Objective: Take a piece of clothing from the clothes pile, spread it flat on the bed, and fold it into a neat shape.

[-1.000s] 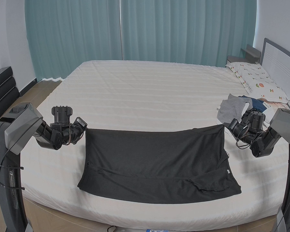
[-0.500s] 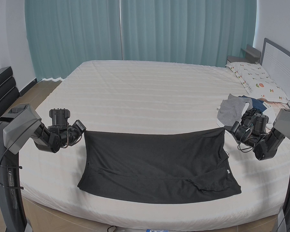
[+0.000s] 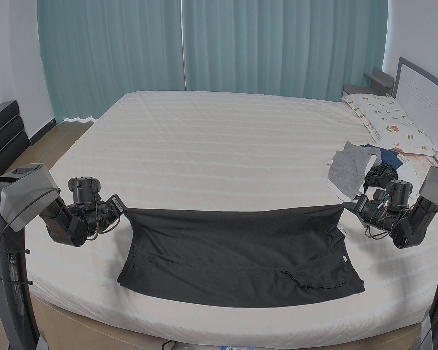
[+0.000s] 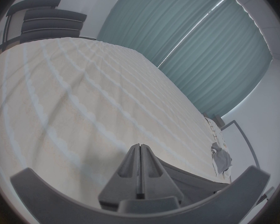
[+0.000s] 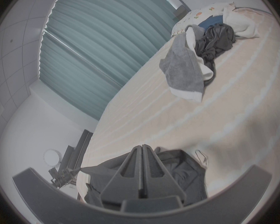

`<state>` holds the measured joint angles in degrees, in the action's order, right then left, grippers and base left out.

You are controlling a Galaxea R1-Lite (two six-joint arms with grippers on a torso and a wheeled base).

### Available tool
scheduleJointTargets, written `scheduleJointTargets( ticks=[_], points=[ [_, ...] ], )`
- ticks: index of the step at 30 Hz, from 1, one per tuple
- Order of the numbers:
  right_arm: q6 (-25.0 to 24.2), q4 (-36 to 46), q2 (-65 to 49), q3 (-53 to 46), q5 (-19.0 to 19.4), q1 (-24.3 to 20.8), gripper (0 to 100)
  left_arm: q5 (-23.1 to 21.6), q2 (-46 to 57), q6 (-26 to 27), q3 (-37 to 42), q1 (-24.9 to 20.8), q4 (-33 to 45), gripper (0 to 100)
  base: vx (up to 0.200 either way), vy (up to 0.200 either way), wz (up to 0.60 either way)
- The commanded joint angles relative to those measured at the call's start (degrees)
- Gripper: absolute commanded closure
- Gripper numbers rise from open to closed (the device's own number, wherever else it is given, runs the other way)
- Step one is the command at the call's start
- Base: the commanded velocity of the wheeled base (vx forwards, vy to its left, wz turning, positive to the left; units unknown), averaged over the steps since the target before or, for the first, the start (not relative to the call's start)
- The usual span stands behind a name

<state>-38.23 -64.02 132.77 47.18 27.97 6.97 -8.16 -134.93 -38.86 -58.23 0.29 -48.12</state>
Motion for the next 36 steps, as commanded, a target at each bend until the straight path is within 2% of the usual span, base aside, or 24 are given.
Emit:
scheduleJointTargets(
  ticks=[1, 6, 11, 14, 19, 29, 36],
  points=[
    [2.11, -0.05, -0.05, -3.58, 2.01, 1.29, 100, -0.02, 0.28, 2.04, 4.36, -0.12, -1.98, 100, 0.0, 0.0, 0.0],
    [4.04, -0.05, -0.23, -5.87, 2.18, 1.82, 100, -0.02, 1.16, 4.67, 8.84, -0.12, -5.23, 100, 0.0, 0.0, 0.0],
    [9.58, -0.14, -0.49, -10.7, 4.03, 3.22, 100, -0.02, 0.98, 11.27, 16.66, -0.12, -11.56, 100, 0.0, 0.0, 0.0],
    [12.65, -0.14, -0.32, -13.25, 4.38, 3.31, 100, -0.02, 0.72, 12.85, 19.91, -0.38, -13.93, 100, 0.0, 0.0, 0.0],
    [15.64, -0.4, 0.39, -15.8, 4.38, 3.22, 100, 0.07, -0.07, 13.02, 23.25, -1.52, -15.52, 100, 0.0, 0.0, 0.0],
    [16.87, -1.81, 3.02, -18.44, 4.38, 3.13, 100, -0.55, -1.92, 12.76, 26.42, -2.49, -16.13, 100, 0.0, 0.0, 0.0],
    [16.87, -1.89, 3.46, -18.61, 4.47, 3.13, 100, -0.55, -3.24, 12.67, 29.49, -2.58, -22.46, 100, 0.0, 0.0, 0.0]
  ],
)
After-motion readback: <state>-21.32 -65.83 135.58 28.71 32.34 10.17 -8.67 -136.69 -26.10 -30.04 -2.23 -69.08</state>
